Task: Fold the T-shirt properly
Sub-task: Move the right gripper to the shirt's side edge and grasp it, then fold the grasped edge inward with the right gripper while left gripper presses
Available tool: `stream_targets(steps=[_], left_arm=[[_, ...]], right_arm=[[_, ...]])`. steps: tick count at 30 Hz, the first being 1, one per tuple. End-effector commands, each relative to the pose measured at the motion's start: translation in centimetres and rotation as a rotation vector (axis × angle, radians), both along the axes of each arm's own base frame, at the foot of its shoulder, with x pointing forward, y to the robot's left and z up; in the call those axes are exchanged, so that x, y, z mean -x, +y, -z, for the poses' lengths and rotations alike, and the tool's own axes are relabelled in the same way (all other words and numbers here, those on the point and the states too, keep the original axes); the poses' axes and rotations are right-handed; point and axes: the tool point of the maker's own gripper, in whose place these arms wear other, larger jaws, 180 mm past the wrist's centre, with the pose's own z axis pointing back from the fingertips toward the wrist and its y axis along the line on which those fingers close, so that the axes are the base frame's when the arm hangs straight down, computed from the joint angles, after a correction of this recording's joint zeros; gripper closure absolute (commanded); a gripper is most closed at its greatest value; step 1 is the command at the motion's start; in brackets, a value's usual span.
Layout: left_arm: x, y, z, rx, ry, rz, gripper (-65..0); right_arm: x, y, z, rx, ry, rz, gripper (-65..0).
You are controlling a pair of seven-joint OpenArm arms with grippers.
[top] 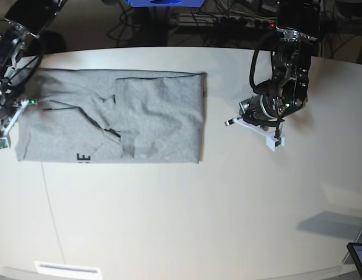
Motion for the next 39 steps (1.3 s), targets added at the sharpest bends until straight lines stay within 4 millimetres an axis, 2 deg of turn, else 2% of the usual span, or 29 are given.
stream_targets(steps=[1,4,9,13,15,17,19,22,29,33,36,39], left_arm=[[-0.9,0.6,-0.8,-0.016,-0.033,0.002,0.0],[-0.9,0.7,-1.0,-0.020,-0.037,0.004,0.0],[-0.9,0.8,-1.1,-0.023,-0.038,0.005,0.0],[-0.9,0.8,-1.0,-0.023,-0.036,0.007,0.0],[-0.7,0.8,-0.9,-0.023,-0.033,0.007,0.0],[-0.7,0.8,-0.9,-0.023,-0.032,0.007,0.0],[-0.6,0.8,-0.8,-0.023,-0.028,0.007,0.0],[-0.6,0.8,-0.8,-0.023,-0.028,0.007,0.0],[-0.7,0.6,-0.8,-0.020,-0.032,0.006,0.0],[-0.7,0.0,-0.8,-0.017,-0.030,0.024,0.0],[-0.8,-0.6,-0.6,-0.017,-0.025,0.046,0.0],[-0.7,-0.9,-0.5,-0.018,-0.022,0.058,0.0]], right_arm=[[-0.6,-1.3,-1.9,0.028,-0.049,0.031,-12.5],[0.8,-2.8,-2.1,-0.032,-0.053,0.130,-20.7],[2.0,-4.2,-3.0,-0.149,-0.100,0.224,-28.6],[1.2,-3.3,-2.6,-0.291,-0.151,0.196,-43.8],[1.0,-2.6,-1.5,-0.414,-0.178,0.194,-48.2],[0.5,-2.3,-1.0,-0.517,-0.204,0.179,-48.2],[0.2,-1.9,0.3,-0.653,-0.214,0.177,-48.3],[0.3,-2.5,1.6,-0.776,-0.215,0.203,-48.3],[0.7,-4.9,1.5,-0.777,-0.195,0.230,-48.8],[0.8,-4.9,1.5,-0.778,-0.191,0.230,-51.1],[1.3,-4.3,3.0,-0.842,-0.167,0.258,-54.8],[1.5,-3.8,4.0,-0.924,-0.169,0.285,-55.9]])
